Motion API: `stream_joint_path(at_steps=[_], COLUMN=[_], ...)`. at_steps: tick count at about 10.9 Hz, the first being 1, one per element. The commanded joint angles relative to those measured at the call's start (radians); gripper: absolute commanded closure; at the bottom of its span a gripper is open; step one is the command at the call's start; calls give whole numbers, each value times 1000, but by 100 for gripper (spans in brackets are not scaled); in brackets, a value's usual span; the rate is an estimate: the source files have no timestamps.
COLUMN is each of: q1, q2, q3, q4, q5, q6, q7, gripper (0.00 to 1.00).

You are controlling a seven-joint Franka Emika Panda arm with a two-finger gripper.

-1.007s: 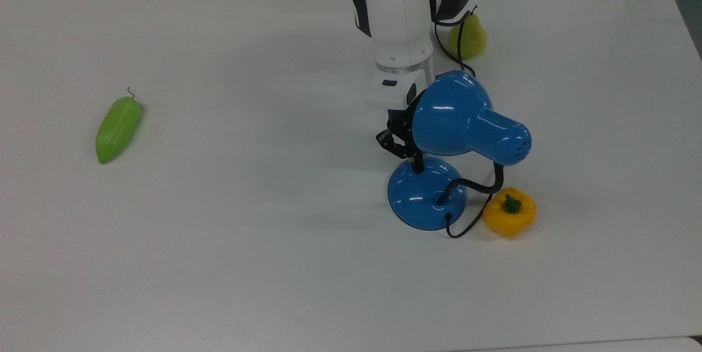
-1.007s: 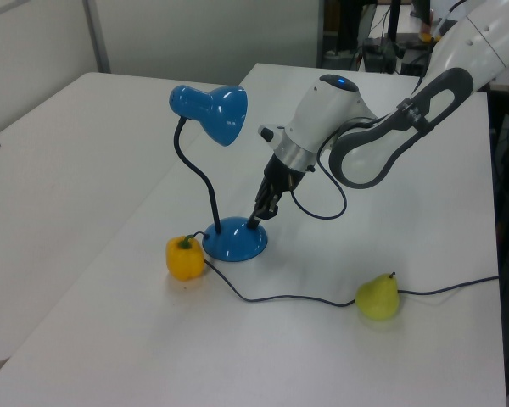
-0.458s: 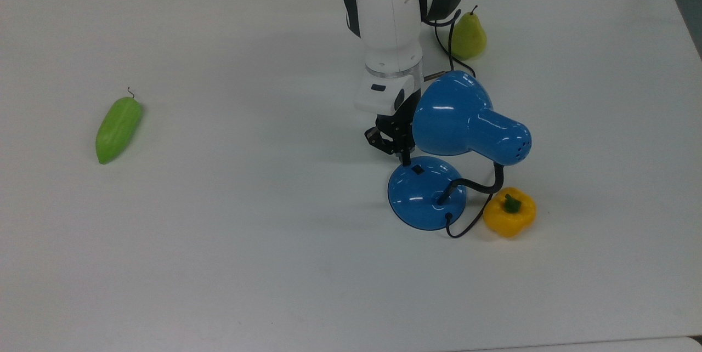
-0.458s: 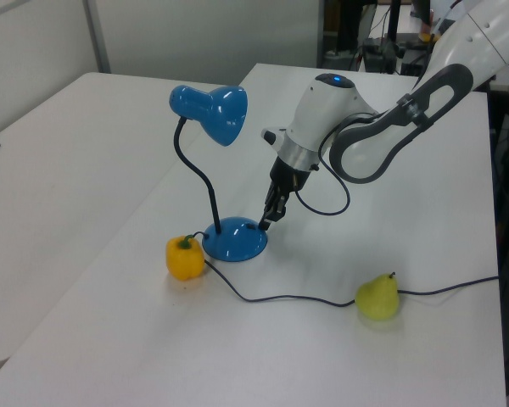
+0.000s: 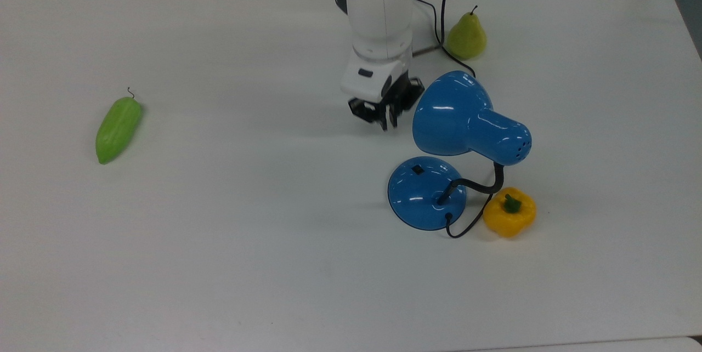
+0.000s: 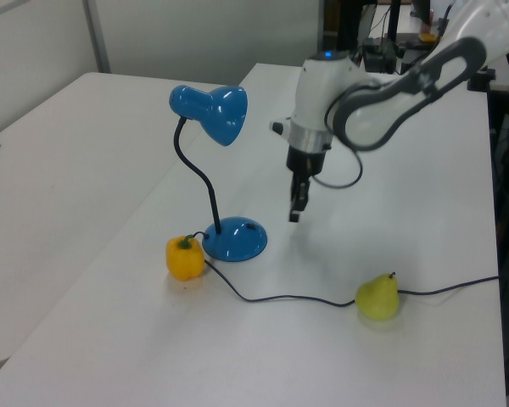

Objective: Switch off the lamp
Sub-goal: 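Lift the gripper up and away from the lamp base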

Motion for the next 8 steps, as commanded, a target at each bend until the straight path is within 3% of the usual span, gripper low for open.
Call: stream_joint_path(at_steps=[1,2,5,8], q1=[-23,-33,-60,-102], q2=[-165,-212,-357,-366], q3=[-7,-9,-26,-34], q4=[-28,-28,1,140], q5=[-24,-24,-24,-26], q6=[-312,-381,-576,-779], q7=[15,13,85,127], gripper=[33,0,0,0])
